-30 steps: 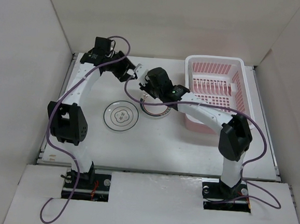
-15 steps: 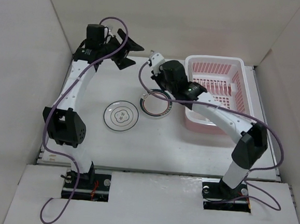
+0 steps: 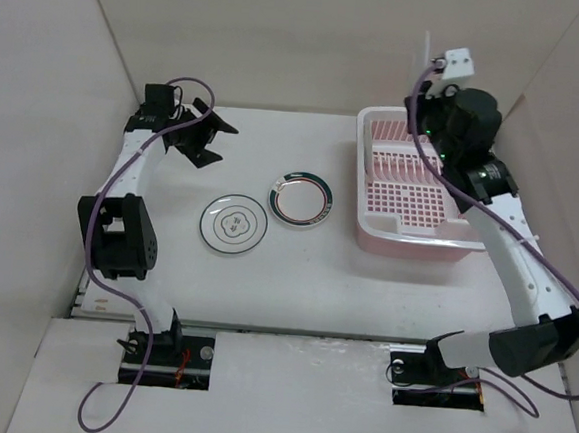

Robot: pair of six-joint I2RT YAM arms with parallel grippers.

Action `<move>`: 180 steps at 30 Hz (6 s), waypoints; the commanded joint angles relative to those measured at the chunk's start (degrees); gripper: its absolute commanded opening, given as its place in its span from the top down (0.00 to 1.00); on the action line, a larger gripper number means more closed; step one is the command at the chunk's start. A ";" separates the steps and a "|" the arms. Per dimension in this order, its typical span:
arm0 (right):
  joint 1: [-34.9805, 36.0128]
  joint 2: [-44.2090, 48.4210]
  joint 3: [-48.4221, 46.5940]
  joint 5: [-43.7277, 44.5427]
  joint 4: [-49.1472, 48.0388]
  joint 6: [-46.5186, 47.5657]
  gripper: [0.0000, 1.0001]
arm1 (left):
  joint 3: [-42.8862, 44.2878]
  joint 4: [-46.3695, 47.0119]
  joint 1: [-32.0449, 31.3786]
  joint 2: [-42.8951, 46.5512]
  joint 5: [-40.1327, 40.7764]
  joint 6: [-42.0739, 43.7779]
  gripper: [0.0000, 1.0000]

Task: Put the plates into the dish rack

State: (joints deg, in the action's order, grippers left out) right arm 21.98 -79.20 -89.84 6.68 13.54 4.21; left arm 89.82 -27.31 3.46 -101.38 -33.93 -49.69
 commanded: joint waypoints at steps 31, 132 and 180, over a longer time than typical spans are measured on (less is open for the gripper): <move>-13.80 -10.98 13.20 -20.21 -6.77 -6.14 1.00 | 6.95 -2.31 -3.55 -4.96 5.10 10.49 0.00; -0.27 -0.78 3.62 -40.69 -1.24 -10.98 0.00 | -58.44 27.40 0.67 24.22 15.83 4.96 0.51; 34.96 -17.12 2.66 5.69 -6.68 26.10 0.13 | -7.39 -9.15 -1.09 20.71 16.90 0.84 1.00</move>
State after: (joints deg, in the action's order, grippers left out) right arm 55.11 -94.72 -87.22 5.37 15.49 24.49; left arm 78.11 -30.98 2.66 -80.38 -13.15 -45.54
